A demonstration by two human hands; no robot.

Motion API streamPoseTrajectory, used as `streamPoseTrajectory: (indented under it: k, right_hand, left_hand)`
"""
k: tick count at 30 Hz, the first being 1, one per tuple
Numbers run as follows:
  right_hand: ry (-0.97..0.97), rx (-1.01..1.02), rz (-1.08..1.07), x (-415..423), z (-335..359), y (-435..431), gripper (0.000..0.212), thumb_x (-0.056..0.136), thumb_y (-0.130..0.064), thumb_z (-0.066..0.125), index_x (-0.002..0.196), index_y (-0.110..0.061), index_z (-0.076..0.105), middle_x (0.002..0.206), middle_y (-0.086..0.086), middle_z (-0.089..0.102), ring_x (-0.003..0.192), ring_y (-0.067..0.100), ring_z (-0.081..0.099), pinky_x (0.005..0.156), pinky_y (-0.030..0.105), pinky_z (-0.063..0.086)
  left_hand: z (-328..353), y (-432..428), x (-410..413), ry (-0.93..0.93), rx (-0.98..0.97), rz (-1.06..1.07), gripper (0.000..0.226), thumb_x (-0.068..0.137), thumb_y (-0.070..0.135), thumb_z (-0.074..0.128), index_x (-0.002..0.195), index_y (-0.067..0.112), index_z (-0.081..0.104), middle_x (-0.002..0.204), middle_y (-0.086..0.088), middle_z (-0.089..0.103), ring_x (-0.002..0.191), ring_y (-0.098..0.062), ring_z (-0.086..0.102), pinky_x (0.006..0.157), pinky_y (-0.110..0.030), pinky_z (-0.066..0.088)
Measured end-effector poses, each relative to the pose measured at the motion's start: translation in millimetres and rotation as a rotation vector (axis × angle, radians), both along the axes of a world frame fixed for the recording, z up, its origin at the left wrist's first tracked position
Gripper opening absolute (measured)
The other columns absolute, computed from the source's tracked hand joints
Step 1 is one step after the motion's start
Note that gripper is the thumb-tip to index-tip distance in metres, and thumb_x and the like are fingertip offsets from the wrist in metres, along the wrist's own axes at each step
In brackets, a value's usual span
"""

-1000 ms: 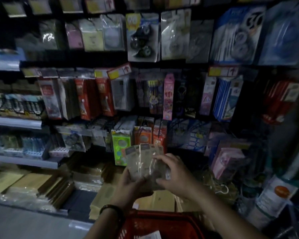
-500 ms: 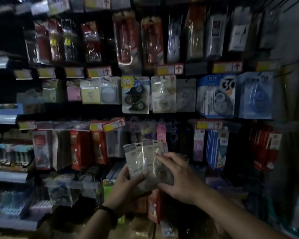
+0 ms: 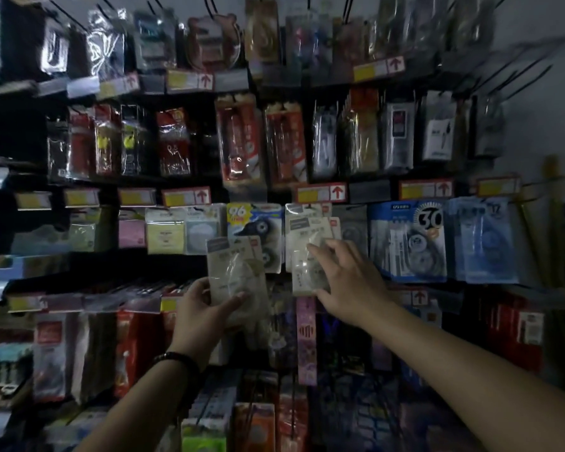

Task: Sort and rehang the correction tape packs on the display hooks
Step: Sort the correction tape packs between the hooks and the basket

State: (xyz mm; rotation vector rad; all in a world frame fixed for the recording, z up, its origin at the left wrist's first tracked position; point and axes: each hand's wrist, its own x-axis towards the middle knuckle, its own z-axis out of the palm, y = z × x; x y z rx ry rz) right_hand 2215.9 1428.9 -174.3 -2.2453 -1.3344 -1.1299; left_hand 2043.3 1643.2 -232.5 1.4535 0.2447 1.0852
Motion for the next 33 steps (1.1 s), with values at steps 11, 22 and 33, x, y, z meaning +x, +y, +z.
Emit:
streamPoseTrajectory:
  k: [11, 22, 33]
  right_hand:
    - [-0.103, 0.035, -0.133, 4.7, 21.2, 39.3, 0.082, 0.083, -0.023, 0.079, 0.154, -0.022, 0.039, 0.154, 0.013, 0.037, 0.142, 0.035, 0.037, 0.096, 0.053, 0.054]
    - [-0.091, 0.06, -0.14, 16.5, 20.8, 47.7, 0.081, 0.089, -0.029, 0.069, 0.159, -0.021, 0.03, 0.16, 0.014, 0.027, 0.148, 0.037, 0.028, 0.1, 0.057, 0.052]
    - [0.041, -0.016, -0.103, 27.1, 24.4, 45.3, 0.076, 0.095, -0.035, 0.067, 0.16, -0.026, 0.027, 0.168, 0.011, 0.018, 0.153, 0.032, 0.021, 0.114, 0.055, 0.041]
  left_hand:
    - [34.4, 14.6, 15.0, -0.013, 0.081, -0.033, 0.043, 0.08, 0.012, 0.092, 0.117, 0.016, 0.071, 0.108, -0.01, 0.082, 0.095, -0.033, 0.082, 0.072, -0.058, 0.067]
    - [35.5, -2.2, 16.7, 0.014, 0.12, -0.066, 0.042, 0.085, 0.012, 0.088, 0.121, 0.017, 0.068, 0.109, -0.004, 0.083, 0.098, -0.026, 0.082, 0.083, -0.056, 0.067]
    - [40.6, -13.5, 20.9, 0.015, 0.086, -0.097, 0.04, 0.087, 0.011, 0.086, 0.121, 0.019, 0.067, 0.107, -0.004, 0.082, 0.092, -0.024, 0.082, 0.072, -0.048, 0.068]
